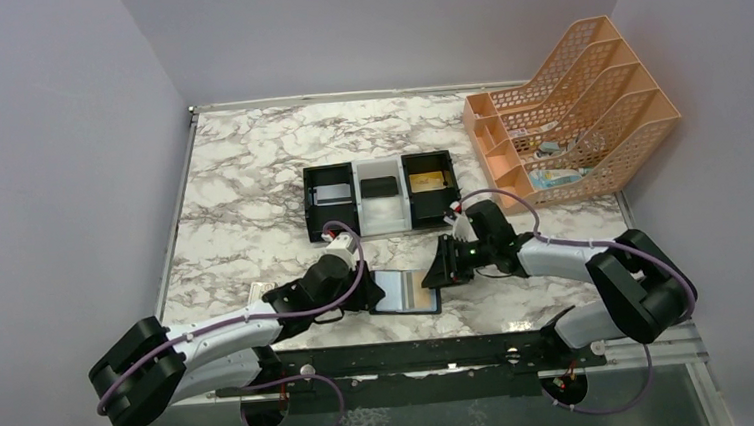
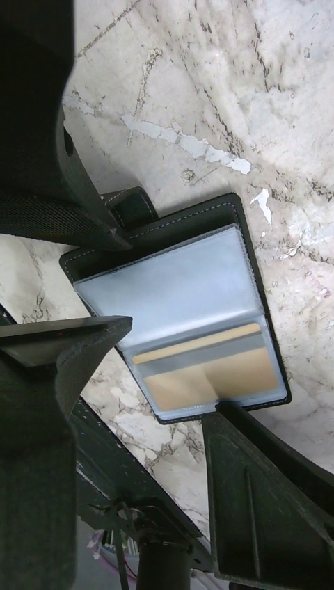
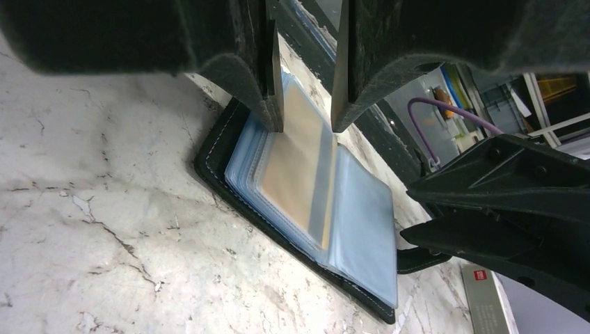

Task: Take the credit cards out of the card holder

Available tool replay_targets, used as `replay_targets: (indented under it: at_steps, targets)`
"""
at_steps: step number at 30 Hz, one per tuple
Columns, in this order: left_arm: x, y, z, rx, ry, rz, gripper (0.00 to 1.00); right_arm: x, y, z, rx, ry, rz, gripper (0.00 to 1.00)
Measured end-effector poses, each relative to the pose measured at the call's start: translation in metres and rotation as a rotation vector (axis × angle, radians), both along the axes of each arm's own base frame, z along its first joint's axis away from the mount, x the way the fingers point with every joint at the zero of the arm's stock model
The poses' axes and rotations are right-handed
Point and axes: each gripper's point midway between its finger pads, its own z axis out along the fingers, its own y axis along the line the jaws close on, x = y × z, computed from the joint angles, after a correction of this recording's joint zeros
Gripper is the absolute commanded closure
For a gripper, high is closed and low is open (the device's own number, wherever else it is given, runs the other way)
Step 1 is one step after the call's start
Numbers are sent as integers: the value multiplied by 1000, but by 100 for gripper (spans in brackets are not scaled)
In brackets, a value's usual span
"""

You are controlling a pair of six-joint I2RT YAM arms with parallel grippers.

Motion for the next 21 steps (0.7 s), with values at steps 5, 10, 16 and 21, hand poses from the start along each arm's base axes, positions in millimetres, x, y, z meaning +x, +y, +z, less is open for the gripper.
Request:
replay_targets:
  at_steps: [5, 10, 16, 21]
  targets:
    - [0, 1, -4, 11, 9, 0, 68, -1, 1, -3, 0, 21, 6, 68]
    - [-2, 2, -11, 33, 27, 1, 79, 0, 2, -4, -1, 24, 6, 69]
    - [-2, 2, -12, 33, 27, 0, 87, 0, 2, -4, -3, 36, -5, 68]
    - [-2, 2, -12, 33, 30, 1, 90, 2, 3, -6, -3, 56, -30, 68]
